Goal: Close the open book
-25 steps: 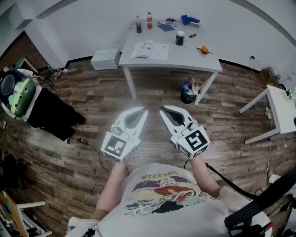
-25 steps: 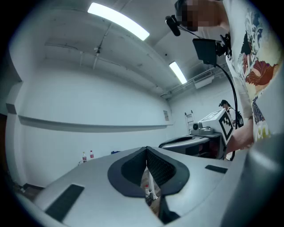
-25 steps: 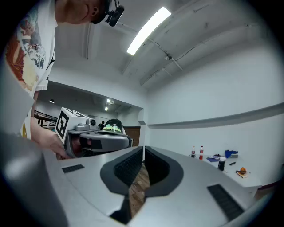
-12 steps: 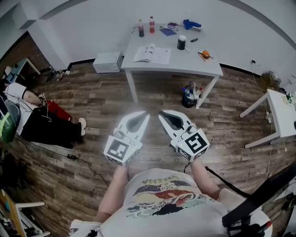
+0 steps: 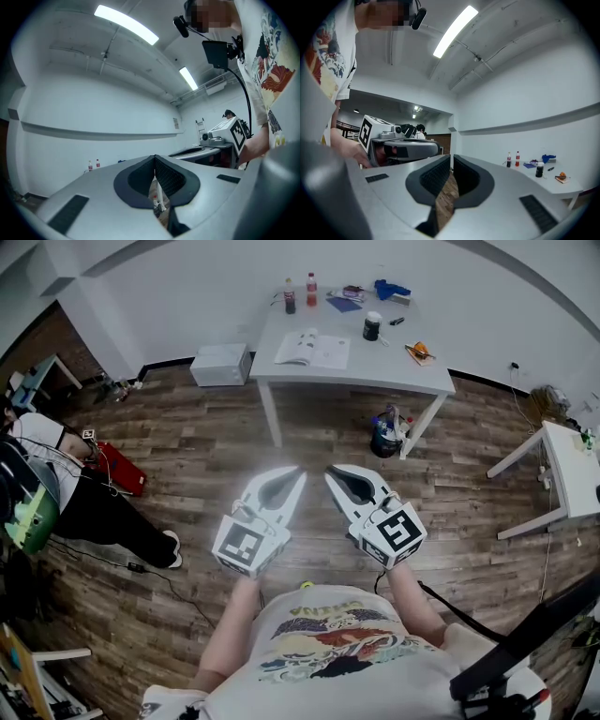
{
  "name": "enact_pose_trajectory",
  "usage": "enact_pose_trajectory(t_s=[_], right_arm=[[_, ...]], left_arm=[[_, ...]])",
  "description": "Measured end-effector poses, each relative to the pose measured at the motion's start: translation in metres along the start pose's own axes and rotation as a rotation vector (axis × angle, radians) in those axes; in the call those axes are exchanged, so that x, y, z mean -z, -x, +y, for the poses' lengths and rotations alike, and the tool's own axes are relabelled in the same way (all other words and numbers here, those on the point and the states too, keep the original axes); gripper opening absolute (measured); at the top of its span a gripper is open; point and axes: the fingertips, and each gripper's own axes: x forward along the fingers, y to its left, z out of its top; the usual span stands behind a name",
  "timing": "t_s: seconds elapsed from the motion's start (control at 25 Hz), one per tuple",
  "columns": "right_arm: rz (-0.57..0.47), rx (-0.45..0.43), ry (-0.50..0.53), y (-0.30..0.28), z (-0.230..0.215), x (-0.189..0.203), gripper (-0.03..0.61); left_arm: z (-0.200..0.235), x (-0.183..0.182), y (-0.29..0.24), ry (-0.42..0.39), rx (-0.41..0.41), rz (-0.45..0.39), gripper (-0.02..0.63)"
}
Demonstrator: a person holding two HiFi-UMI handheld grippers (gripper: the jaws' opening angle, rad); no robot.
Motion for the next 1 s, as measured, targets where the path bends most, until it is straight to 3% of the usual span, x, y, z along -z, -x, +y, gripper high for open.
enact_pose_trajectory(t_s=[0.56, 1.0], right_arm=[[0.045, 0.031, 0.002, -0.012, 0.021, 0.014, 0.029], [0.079, -0.006, 0.011, -0.032, 0.014, 0.021, 0.029]], left_arm=[[0.01, 0.016, 0.028, 0.036, 0.02, -0.004, 0.003], [0.021, 0.023, 0.021, 0.05, 0.008, -0.007, 0.003]])
